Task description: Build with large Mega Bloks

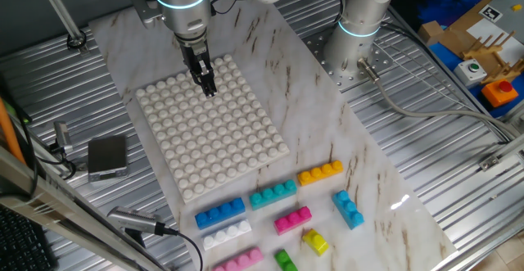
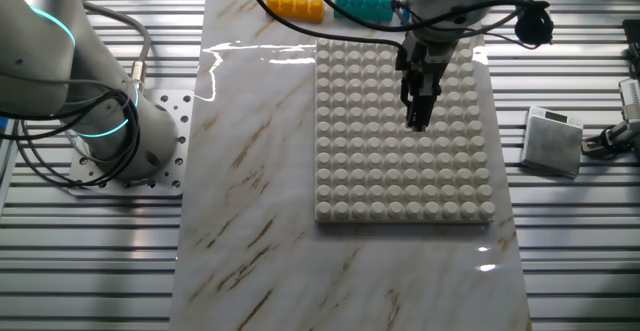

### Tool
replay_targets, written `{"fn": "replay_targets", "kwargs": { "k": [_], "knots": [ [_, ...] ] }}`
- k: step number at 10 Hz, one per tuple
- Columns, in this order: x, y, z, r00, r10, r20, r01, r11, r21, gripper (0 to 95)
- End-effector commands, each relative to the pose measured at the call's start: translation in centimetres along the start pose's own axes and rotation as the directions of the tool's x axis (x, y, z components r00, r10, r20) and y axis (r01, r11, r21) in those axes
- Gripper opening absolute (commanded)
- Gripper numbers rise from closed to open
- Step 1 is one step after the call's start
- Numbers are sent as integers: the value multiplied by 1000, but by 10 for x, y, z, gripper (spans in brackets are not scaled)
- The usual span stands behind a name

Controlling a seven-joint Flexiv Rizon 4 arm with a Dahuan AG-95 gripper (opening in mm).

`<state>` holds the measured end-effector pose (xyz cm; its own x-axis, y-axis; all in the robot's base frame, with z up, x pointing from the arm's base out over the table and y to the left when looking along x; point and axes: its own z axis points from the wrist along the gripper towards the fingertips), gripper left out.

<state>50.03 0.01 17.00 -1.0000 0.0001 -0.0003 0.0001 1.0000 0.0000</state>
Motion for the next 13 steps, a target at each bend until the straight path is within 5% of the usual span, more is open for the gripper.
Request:
{"fn": "replay_targets", "kwargs": {
  "k": [1, 13],
  "knots": [
    [0, 0, 0, 998, -63, 2, 63, 998, -16, 0],
    [0, 0, 0, 998, -63, 0, 63, 998, -11, 0]
  ]
}}
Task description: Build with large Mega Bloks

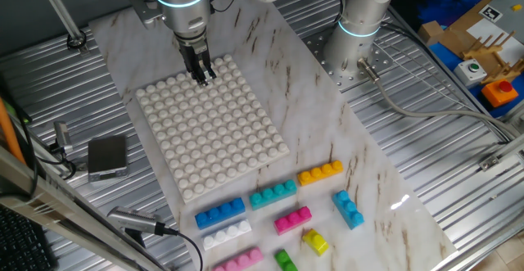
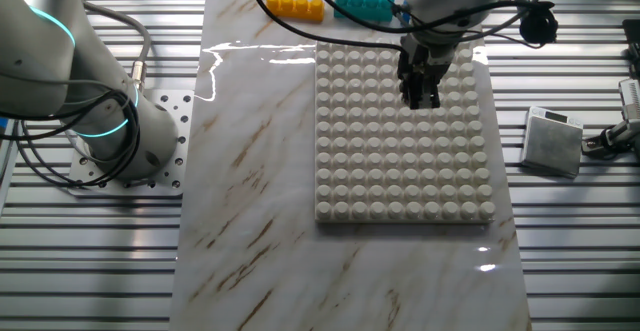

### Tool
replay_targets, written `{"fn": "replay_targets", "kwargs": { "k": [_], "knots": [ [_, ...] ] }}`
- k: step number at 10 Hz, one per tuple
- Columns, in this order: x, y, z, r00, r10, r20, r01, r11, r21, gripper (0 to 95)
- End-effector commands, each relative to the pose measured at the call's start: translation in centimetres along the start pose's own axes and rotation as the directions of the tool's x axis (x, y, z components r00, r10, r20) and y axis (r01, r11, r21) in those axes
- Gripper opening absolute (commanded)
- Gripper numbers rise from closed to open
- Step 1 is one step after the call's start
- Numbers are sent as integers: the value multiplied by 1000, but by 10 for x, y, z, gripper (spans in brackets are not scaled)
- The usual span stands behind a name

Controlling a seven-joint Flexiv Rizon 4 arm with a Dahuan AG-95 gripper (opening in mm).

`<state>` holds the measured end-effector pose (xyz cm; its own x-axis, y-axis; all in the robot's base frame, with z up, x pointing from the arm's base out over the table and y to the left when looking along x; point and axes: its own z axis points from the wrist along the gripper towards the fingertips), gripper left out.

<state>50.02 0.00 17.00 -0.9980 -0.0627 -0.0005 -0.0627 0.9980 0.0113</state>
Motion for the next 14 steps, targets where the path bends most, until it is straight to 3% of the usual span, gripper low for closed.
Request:
{"fn": "replay_targets", "kwargs": {
  "k": [1, 14],
  "knots": [
    [0, 0, 0, 1000, 0, 0, 0, 1000, 1, 0],
    [0, 0, 0, 1000, -19, 0, 19, 1000, -1, 0]
  ]
}}
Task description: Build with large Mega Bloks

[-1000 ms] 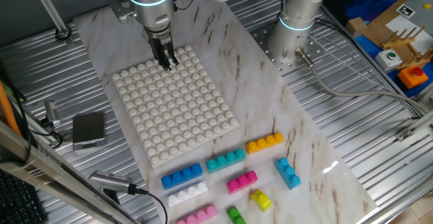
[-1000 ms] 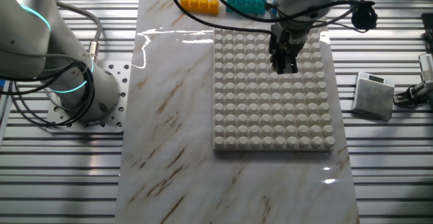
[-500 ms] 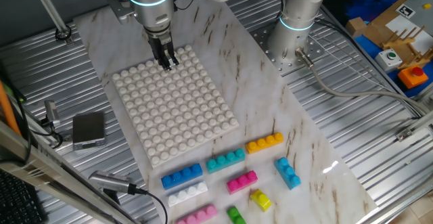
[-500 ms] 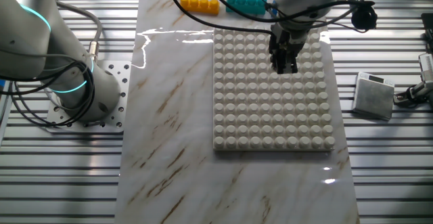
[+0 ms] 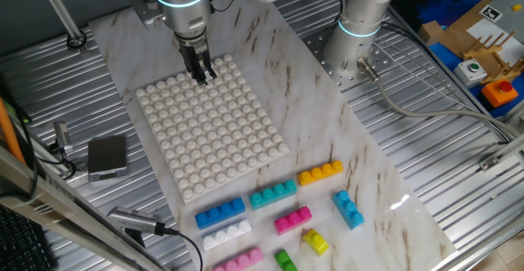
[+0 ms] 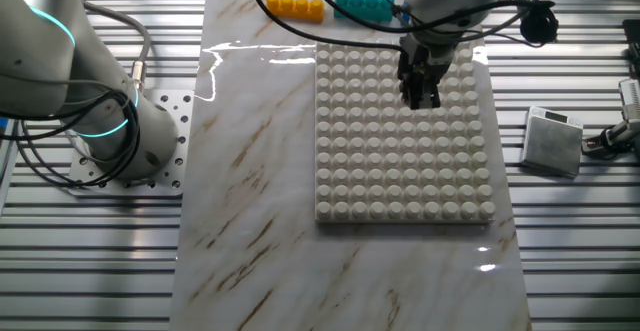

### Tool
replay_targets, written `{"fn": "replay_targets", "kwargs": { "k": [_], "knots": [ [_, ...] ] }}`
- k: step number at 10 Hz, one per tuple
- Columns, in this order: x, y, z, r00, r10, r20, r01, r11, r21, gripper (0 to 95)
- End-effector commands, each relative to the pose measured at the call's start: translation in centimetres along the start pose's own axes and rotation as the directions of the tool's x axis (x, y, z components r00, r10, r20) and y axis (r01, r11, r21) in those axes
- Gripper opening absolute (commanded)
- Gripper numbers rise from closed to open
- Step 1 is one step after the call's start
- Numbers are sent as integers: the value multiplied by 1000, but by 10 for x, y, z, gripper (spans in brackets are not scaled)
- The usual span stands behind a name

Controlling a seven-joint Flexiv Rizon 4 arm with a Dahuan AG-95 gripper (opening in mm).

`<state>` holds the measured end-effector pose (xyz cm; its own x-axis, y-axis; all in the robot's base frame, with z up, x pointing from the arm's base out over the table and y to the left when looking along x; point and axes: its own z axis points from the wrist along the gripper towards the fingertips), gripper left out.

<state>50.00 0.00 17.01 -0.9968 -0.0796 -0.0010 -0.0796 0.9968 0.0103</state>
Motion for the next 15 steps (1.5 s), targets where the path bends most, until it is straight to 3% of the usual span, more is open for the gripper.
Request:
{"fn": "replay_targets", "kwargs": {
  "k": [1, 7, 15],
  "knots": [
    [0, 0, 0, 1000, -10, -2, 10, 1000, 0, 0],
    [0, 0, 0, 1000, -13, -7, 13, 1000, 0, 0],
    [0, 0, 0, 998, 58, -9, -59, 998, -5, 0]
  ]
}}
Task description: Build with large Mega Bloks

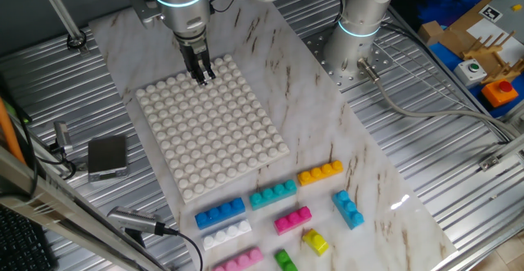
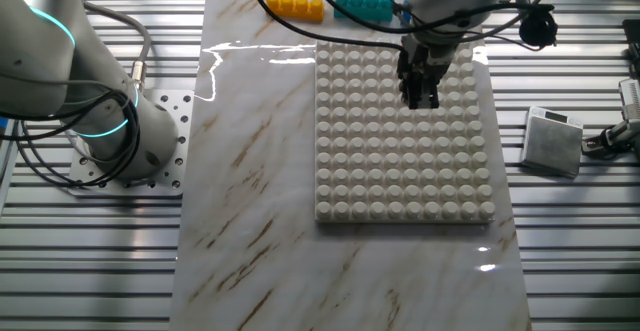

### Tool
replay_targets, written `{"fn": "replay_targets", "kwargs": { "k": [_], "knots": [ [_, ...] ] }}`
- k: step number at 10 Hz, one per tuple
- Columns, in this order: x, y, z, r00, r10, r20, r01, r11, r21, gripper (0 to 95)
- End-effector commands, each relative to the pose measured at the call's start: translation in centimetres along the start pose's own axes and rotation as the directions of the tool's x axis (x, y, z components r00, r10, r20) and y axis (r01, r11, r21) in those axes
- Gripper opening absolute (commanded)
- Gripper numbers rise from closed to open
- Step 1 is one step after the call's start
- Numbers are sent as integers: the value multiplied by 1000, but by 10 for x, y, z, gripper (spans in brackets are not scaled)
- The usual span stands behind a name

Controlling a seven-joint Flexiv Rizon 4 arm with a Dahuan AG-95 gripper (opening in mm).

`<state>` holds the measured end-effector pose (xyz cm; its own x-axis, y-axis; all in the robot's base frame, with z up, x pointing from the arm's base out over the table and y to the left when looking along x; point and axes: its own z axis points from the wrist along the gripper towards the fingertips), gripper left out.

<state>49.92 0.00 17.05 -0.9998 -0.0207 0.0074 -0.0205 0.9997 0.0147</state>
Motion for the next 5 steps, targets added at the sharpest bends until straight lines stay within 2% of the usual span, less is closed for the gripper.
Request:
{"fn": "replay_targets", "kwargs": {
  "k": [1, 5],
  "knots": [
    [0, 0, 0, 1000, -4, -2, 4, 1000, 0, 0],
    [0, 0, 0, 1000, -13, -6, 13, 1000, 0, 0]
  ]
}}
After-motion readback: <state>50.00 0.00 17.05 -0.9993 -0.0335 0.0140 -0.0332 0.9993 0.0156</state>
